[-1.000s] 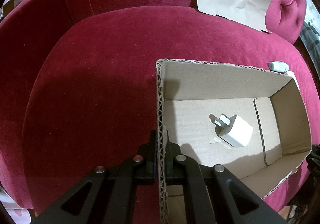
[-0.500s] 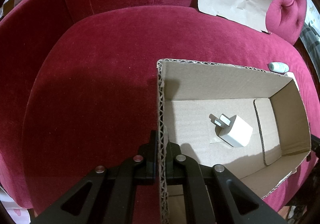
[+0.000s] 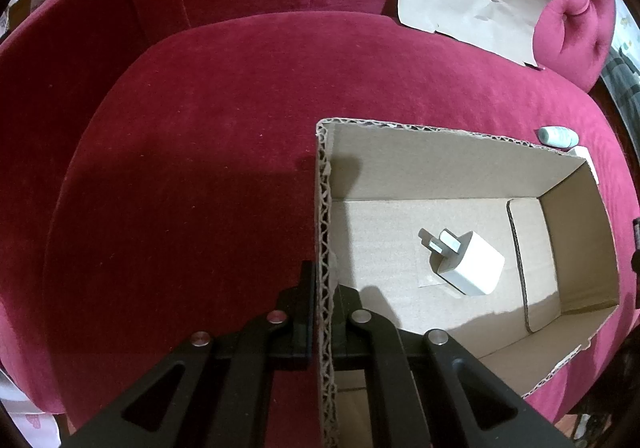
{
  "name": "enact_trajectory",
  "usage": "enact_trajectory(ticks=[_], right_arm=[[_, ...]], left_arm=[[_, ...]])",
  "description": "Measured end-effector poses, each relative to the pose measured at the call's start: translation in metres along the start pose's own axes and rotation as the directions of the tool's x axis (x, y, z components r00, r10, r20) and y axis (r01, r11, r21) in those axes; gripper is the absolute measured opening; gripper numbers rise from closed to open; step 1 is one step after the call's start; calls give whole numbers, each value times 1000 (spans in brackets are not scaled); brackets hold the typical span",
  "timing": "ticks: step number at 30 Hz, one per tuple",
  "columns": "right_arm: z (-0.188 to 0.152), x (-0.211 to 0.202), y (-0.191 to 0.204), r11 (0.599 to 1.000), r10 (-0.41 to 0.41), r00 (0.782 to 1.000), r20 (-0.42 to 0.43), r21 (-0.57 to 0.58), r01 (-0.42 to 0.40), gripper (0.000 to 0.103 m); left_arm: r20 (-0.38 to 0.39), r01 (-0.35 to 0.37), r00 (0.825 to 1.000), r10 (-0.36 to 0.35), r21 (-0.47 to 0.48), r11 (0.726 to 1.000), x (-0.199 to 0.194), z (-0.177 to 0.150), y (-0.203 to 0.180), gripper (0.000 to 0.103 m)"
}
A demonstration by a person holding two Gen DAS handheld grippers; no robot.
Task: Organize rigid objects
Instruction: 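Grasp the black AUTO box with the right tool and lift it, then carry the black AUTO box into the cardboard box and release it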
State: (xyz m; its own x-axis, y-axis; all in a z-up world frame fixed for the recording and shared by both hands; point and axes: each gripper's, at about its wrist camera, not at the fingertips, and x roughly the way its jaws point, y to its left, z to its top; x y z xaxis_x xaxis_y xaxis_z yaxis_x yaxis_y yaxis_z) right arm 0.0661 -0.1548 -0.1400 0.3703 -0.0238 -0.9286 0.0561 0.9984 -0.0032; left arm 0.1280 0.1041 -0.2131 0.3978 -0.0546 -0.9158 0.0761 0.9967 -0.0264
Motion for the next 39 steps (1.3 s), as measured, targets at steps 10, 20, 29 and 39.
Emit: enact_trajectory(ticks=[10,20,29,39], right_arm=[[21,-8,23,998,43,999,32,-54,-41,19],[40,-15,59,988,101,994,41,-124,-96,19],[45,-9,95,972,148,989,26,-190,-141,19],[43,4,127,955,192,981,1,-229,-187,19]], left_arm=[[-3,2,1000,-2,-2,1000,0,0,0,3],[-5,0,1000,0,3,1000,1,1,1,3],[-5,2,1000,-2,1,1000,1,1,1,3],[-5,2,1000,-2,0,1000,1,0,0,3]])
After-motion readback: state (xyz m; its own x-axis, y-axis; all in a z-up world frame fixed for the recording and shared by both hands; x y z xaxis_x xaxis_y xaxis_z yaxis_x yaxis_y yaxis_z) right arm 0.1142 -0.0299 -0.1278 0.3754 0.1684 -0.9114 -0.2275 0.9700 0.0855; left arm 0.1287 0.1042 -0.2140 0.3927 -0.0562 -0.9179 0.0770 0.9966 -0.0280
